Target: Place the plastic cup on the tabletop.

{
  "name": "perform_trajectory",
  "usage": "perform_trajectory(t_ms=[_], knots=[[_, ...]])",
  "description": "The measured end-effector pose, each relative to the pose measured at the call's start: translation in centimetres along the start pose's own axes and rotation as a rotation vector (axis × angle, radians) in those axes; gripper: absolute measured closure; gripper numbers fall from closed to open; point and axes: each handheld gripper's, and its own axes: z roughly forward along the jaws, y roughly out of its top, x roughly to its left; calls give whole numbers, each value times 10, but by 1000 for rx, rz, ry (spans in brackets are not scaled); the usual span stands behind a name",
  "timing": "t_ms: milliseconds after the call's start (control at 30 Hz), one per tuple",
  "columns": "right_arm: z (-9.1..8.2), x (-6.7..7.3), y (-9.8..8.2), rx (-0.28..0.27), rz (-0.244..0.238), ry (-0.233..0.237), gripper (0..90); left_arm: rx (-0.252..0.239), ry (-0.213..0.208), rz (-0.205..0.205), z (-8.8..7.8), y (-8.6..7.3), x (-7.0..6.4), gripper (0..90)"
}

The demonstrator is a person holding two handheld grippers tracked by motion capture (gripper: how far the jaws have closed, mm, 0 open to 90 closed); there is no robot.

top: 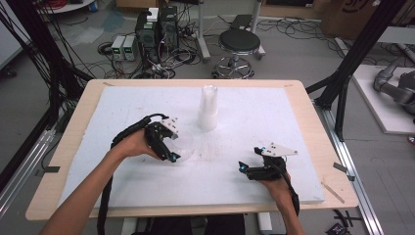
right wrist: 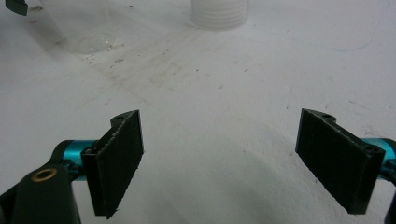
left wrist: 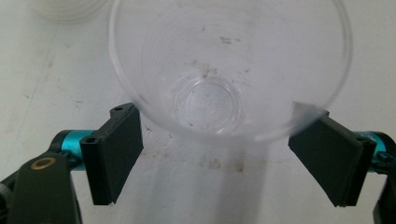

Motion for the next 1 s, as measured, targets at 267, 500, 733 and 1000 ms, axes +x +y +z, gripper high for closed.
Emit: perform_trajectory(t_ms=[267, 500, 733, 1000], knots=[[0, 0, 0, 1, 3, -3, 147, -78, 56, -41, -15, -35, -21, 181], [-1, -1, -1, -14, 7, -3, 147, -163, 138, -121, -27, -68, -38, 183], [-4, -3, -2, -47, 36, -13, 147, -305, 255, -269, -25, -98, -54, 183], [-5, -3, -2, -59, 32, -16, 147, -415, 363, -328, -13, -121, -69, 179]])
